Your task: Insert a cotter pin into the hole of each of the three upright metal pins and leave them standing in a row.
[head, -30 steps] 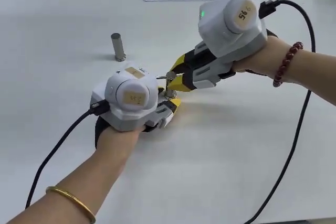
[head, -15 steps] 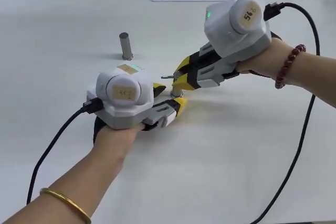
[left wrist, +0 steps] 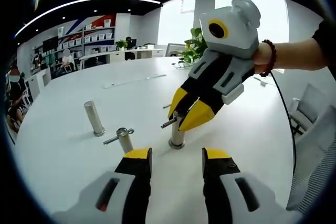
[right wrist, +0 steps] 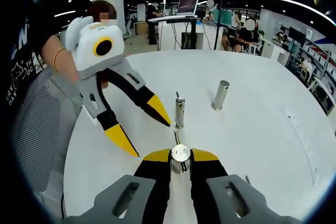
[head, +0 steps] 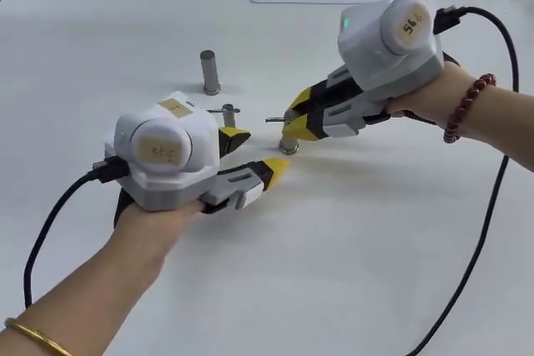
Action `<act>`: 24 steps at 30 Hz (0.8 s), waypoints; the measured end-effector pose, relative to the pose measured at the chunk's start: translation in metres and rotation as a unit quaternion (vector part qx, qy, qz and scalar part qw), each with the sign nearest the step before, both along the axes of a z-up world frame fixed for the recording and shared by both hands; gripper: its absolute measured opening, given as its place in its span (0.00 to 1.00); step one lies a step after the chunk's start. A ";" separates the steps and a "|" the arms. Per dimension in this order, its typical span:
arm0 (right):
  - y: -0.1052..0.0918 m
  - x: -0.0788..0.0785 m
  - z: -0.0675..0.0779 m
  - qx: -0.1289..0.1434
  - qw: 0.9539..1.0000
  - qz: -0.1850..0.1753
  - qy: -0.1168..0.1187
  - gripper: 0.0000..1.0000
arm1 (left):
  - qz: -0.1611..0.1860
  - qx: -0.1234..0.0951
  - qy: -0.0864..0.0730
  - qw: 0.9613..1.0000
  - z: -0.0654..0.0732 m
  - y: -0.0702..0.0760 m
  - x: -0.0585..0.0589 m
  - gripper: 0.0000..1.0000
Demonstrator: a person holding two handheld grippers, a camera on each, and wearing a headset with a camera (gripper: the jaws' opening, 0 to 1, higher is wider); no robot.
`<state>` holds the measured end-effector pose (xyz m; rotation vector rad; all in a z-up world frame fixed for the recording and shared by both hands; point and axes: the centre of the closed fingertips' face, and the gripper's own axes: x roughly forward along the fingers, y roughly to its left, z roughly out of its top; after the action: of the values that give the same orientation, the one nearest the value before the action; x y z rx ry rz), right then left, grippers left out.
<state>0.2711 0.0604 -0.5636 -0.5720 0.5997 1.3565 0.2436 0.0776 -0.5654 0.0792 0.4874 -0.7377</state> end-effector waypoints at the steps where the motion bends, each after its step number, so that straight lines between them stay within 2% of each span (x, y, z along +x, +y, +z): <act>1: 0.000 0.001 0.000 0.000 1.000 0.000 0.000 0.08 | 0.001 0.000 0.000 1.000 0.002 0.002 -0.001 0.38; 10: 0.003 0.009 -0.002 -0.004 1.000 0.001 -0.002 0.08 | 0.016 -0.010 -0.003 1.000 0.014 0.015 -0.005 0.44; 13: 0.003 0.011 -0.001 -0.004 1.000 0.000 -0.002 0.08 | 0.020 -0.013 0.009 1.000 0.014 0.020 -0.010 0.45; 17: 0.002 0.012 0.000 -0.006 1.000 0.002 -0.001 0.08 | 0.021 -0.007 0.014 1.000 0.014 0.024 -0.017 0.48; 24: 0.001 0.018 -0.001 -0.009 1.000 0.002 0.001 0.08 | 0.019 0.004 0.009 1.000 0.015 0.030 -0.023 0.53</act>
<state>0.2886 0.0610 -0.5644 -0.5867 0.6124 1.3559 0.2209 0.1076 -0.5500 0.0700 0.5072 -0.7010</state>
